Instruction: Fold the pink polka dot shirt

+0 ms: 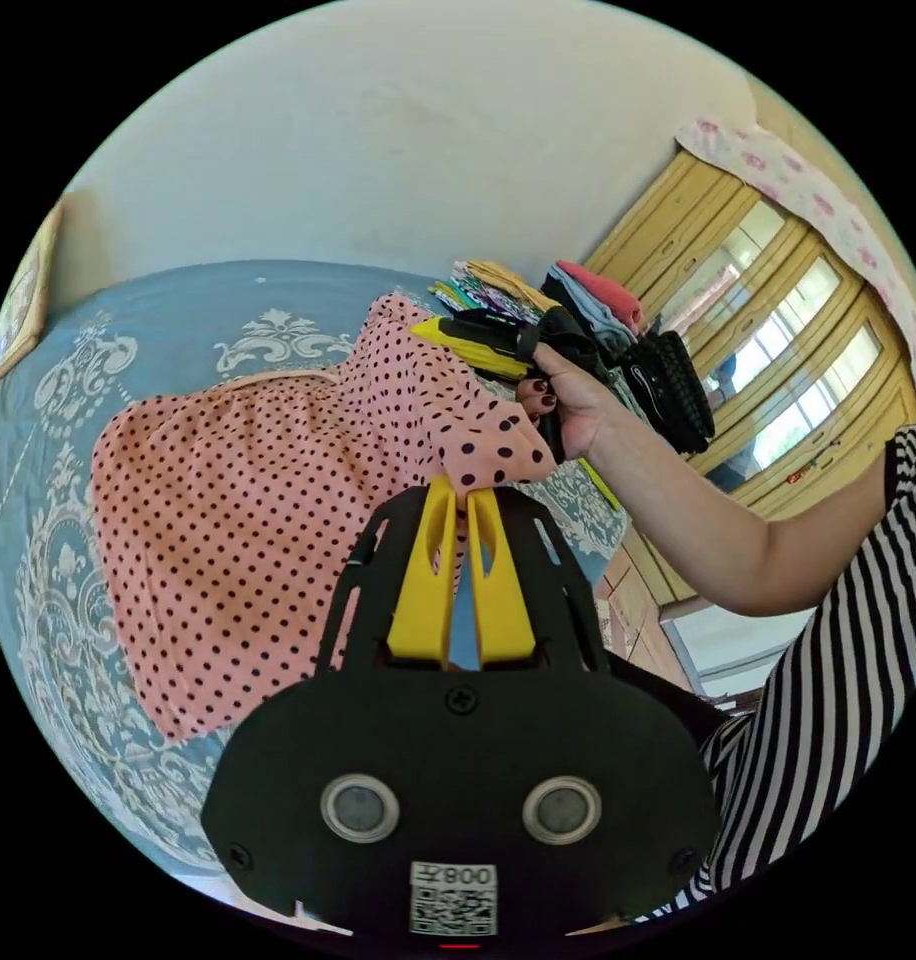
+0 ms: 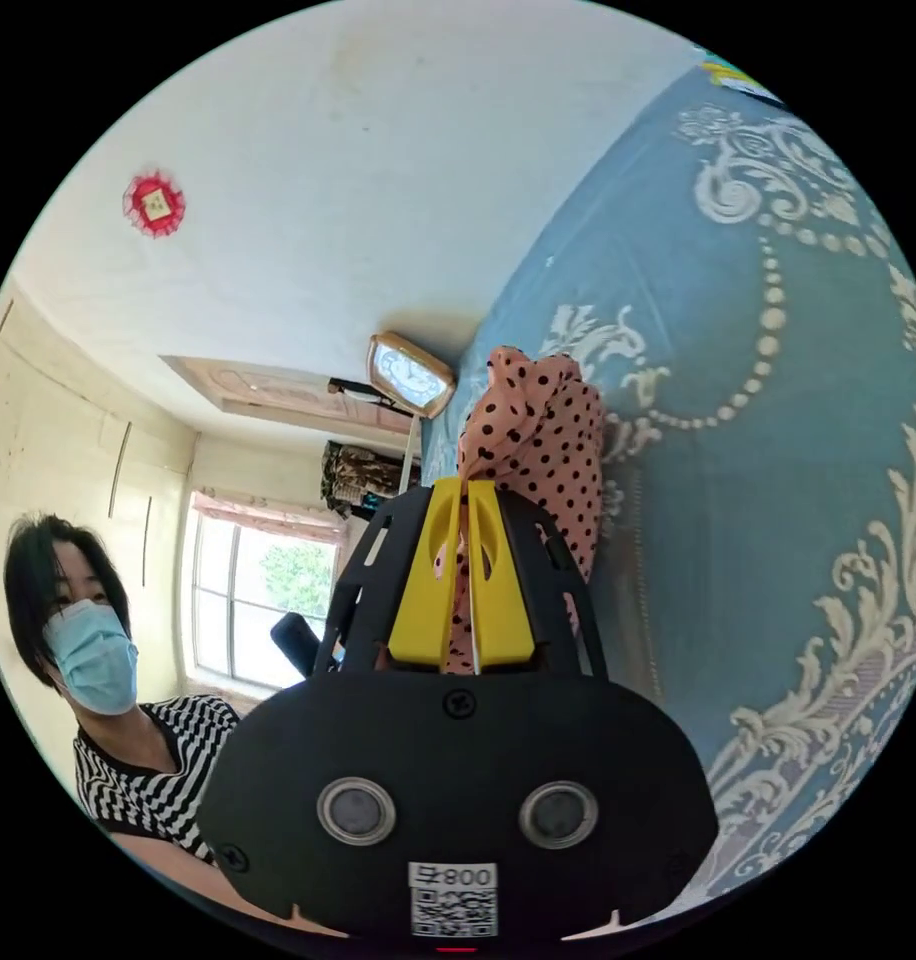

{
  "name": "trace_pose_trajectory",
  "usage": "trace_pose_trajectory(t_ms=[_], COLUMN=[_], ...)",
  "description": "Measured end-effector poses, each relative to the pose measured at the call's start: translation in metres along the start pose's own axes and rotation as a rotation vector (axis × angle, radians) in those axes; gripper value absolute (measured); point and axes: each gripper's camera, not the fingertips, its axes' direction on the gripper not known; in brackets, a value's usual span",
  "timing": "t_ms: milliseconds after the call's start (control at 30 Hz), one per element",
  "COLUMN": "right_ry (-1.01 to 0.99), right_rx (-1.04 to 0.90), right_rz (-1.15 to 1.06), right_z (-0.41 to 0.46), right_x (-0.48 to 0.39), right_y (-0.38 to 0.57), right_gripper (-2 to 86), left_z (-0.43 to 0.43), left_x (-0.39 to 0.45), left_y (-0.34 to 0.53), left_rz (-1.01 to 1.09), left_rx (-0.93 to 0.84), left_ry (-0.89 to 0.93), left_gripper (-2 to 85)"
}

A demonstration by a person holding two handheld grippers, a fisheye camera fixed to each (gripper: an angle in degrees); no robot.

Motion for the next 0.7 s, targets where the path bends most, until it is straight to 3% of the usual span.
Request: trace_pose_trajectory(t_ms=[300, 700], right_ry=[0.07, 0.223], right_rx=[-0.216, -0.411], right_rz=[-0.117, -0.113], right_z=[0.213, 0.441], right_x=[-0.007, 0.057], right_y=[-0.004, -0.002], right_gripper=[0.5, 0.9], left_z=[-0.079, -0.105], left_x=[-0.111, -0.214], left_y=[0.077, 0.15], left_rz=[-0.369, -0.687], left_rx=[0.131, 0.218], left_ry=[0.02, 0.124], left_gripper=[1.3, 1.9])
